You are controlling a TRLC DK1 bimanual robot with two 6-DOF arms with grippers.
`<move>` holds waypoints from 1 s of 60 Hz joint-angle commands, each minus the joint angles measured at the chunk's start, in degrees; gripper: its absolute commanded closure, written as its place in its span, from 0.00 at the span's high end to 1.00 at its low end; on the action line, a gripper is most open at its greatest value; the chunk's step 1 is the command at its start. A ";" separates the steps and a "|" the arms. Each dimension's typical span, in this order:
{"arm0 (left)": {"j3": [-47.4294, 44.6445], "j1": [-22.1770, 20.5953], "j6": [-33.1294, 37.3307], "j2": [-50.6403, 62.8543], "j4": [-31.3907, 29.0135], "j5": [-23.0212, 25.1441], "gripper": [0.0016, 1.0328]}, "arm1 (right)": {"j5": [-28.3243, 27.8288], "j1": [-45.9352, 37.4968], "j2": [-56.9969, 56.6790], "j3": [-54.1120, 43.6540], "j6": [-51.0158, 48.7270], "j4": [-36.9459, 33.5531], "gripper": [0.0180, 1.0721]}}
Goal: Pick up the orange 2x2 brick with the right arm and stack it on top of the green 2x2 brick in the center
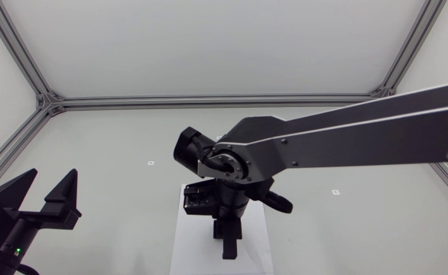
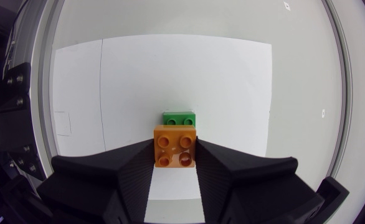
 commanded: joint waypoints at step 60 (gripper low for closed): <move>-2.35 0.14 0.73 -0.45 -0.84 0.25 0.96 | -1.83 -1.38 6.17 3.70 -2.55 -1.46 0.05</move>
